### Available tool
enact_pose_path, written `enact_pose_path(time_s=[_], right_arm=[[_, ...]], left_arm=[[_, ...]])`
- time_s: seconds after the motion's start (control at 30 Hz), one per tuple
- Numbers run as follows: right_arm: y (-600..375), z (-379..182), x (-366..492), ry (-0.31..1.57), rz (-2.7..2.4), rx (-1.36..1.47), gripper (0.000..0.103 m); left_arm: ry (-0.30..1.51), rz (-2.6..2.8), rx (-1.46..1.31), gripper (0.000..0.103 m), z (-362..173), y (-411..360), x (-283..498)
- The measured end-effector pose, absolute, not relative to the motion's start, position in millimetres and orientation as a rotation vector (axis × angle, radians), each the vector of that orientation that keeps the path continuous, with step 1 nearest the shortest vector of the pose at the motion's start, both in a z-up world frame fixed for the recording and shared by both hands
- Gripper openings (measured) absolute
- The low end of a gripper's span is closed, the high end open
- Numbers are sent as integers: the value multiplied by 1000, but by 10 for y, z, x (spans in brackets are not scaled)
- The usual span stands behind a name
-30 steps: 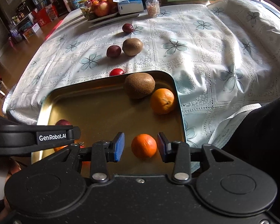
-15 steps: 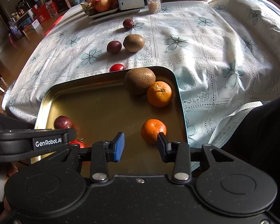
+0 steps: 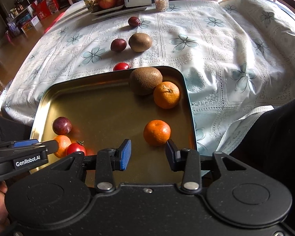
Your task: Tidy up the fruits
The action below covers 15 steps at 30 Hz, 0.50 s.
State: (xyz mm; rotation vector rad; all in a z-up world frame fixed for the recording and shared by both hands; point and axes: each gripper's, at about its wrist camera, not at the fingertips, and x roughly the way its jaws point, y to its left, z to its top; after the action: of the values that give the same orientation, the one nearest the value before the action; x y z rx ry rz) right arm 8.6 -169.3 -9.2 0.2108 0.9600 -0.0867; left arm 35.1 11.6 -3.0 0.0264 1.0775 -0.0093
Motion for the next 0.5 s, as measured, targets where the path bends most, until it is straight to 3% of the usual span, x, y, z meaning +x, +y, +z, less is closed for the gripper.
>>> enact_pose_path(time_s=[0.5], right_arm=[[-1583,-140,88,976,-96,168,48]], left_arm=[[1083,-24,-11,41,-142,254,261]])
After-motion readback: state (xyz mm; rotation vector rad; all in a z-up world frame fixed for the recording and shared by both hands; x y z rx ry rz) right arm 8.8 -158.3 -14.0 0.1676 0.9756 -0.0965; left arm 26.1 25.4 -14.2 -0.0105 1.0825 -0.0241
